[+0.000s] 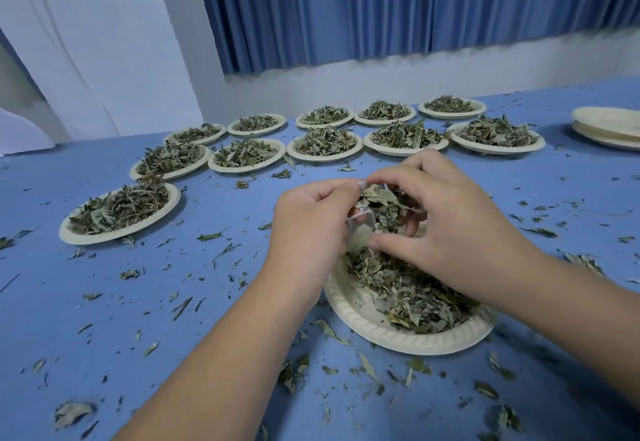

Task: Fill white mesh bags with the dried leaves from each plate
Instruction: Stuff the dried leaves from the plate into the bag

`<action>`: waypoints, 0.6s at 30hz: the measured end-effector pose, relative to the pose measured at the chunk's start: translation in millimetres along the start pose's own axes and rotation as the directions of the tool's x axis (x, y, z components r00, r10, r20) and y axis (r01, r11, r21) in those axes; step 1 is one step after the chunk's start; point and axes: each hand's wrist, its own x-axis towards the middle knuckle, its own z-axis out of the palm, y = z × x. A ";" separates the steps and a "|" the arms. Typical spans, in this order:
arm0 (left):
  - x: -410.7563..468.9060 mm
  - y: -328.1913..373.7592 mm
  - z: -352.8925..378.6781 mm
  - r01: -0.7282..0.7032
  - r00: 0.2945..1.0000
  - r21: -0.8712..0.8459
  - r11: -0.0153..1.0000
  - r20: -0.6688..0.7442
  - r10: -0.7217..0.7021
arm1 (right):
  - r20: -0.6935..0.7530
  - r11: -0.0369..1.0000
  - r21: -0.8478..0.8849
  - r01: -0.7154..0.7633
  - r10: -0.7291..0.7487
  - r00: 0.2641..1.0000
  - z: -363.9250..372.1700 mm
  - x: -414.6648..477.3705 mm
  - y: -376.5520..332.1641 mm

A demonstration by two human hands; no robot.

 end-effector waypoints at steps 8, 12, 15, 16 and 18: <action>2.1 -3.4 -2.2 -0.029 1.000 0.048 0.998 0.011 0.029 | -0.045 0.981 0.194 -0.024 0.033 0.998 -7.7 1.4 3.6; 1.6 -3.2 -2.3 -0.031 0.998 0.049 0.998 0.055 0.028 | -0.105 0.972 0.228 -0.064 0.090 0.990 -10.9 4.3 5.4; 0.2 -1.6 0.2 -0.027 0.995 0.013 1.000 0.093 0.025 | -0.122 0.979 0.195 -0.051 0.076 0.990 -10.6 4.0 3.0; -0.2 -1.5 0.6 -0.028 0.995 0.010 1.000 0.101 0.027 | -0.124 0.983 0.176 -0.043 0.065 0.990 -10.6 3.8 2.0; -0.3 -2.3 0.4 -0.029 0.993 0.013 0.999 0.117 0.027 | -0.126 0.991 0.129 -0.029 0.046 0.991 -10.5 4.3 0.6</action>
